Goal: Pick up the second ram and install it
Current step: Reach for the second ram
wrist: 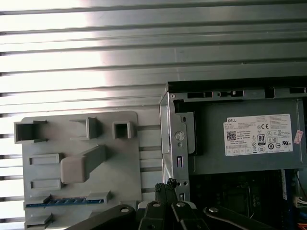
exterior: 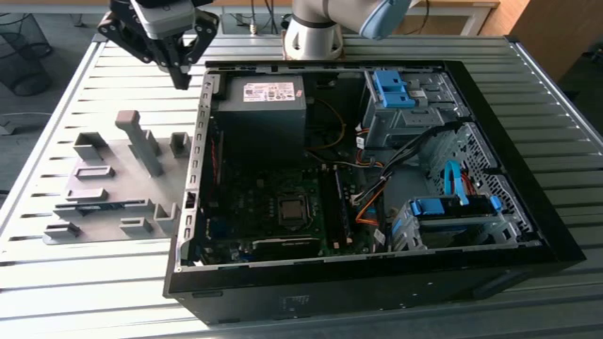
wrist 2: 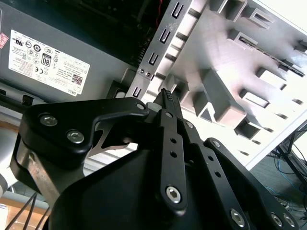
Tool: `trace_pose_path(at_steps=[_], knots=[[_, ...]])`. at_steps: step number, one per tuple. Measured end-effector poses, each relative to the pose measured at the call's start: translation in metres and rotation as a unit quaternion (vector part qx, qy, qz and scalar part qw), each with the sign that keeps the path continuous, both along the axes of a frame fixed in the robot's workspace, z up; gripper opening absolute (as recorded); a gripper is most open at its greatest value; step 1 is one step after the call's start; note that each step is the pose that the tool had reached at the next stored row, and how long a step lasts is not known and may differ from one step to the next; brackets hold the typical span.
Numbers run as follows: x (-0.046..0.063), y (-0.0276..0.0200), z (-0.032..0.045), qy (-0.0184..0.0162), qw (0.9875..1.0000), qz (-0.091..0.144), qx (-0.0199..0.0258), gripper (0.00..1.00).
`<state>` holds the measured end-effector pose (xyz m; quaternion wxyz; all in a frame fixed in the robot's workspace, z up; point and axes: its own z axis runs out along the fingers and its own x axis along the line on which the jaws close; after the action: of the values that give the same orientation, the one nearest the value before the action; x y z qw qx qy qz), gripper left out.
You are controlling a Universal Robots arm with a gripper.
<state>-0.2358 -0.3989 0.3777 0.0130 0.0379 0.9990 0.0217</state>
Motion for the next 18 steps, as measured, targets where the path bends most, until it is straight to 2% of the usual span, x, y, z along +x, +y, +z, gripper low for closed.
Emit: trace_pose_path(at_steps=[18], knots=[[-0.0048, 0.0000, -0.0005, 0.0000, 1.0000, 0.000, 0.0000, 0.10]])
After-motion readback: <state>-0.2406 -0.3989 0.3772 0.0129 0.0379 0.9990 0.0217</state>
